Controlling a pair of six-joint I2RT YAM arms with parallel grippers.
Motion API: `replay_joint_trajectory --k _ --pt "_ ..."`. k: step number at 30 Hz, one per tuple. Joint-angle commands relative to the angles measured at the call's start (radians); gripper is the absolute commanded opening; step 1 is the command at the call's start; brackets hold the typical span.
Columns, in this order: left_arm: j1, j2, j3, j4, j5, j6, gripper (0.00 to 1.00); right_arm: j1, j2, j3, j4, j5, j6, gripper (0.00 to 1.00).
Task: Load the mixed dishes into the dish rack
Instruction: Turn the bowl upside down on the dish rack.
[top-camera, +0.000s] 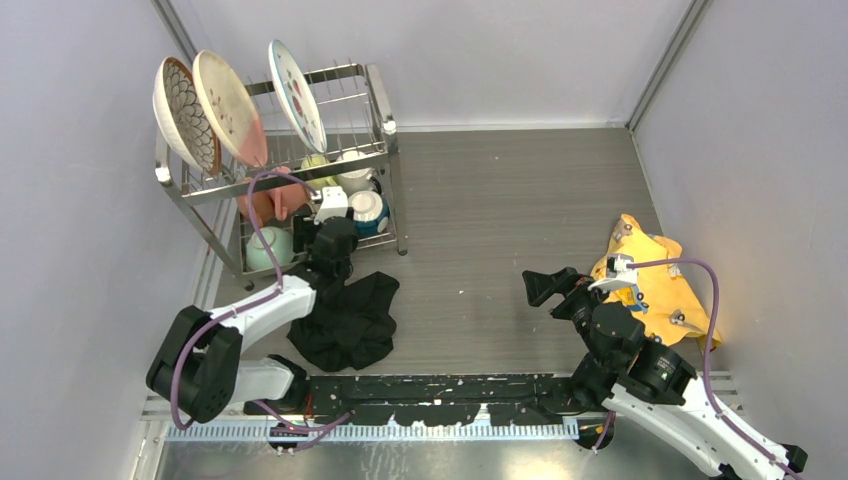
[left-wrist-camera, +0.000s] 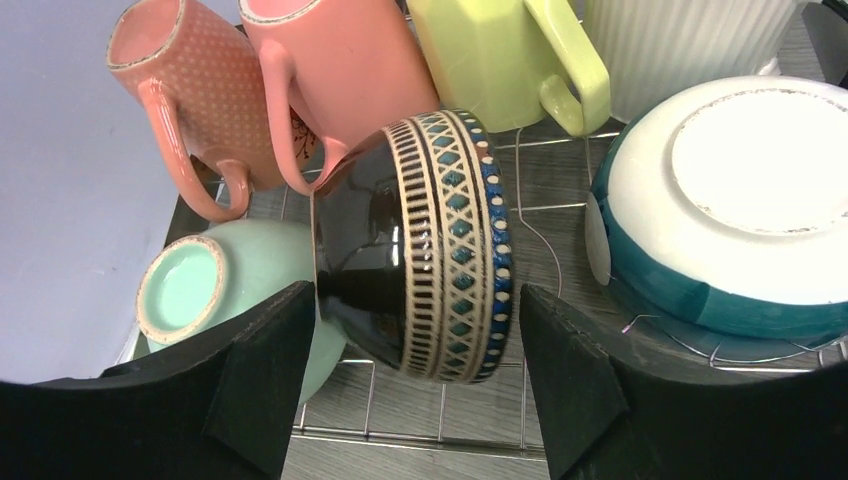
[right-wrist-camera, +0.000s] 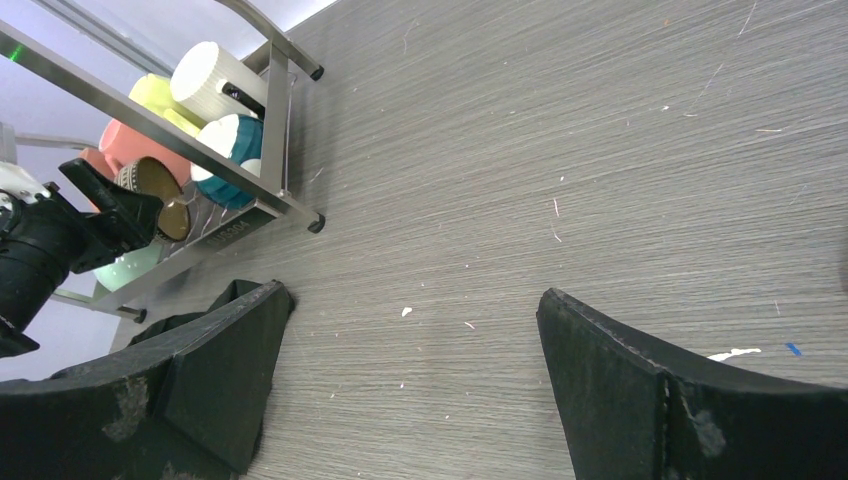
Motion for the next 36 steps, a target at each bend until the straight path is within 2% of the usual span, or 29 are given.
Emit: replay_joint_trajectory --k 1,12,19,36 --pt "-0.010 -0.034 0.008 0.073 -0.035 0.011 0.77 0.005 -0.014 -0.005 0.025 0.024 -0.005 1.00" --pt "-0.011 -0.078 -0.001 0.053 -0.018 -0.014 0.80 0.004 -0.022 -0.006 0.024 0.025 -0.004 1.00" --pt "-0.011 -0.123 -0.005 0.006 0.124 -0.077 0.77 0.005 -0.024 -0.005 0.024 0.021 -0.003 1.00" --pt "-0.011 -0.024 -0.031 0.057 0.316 -0.172 0.75 0.005 -0.050 0.000 0.006 0.022 -0.003 1.00"
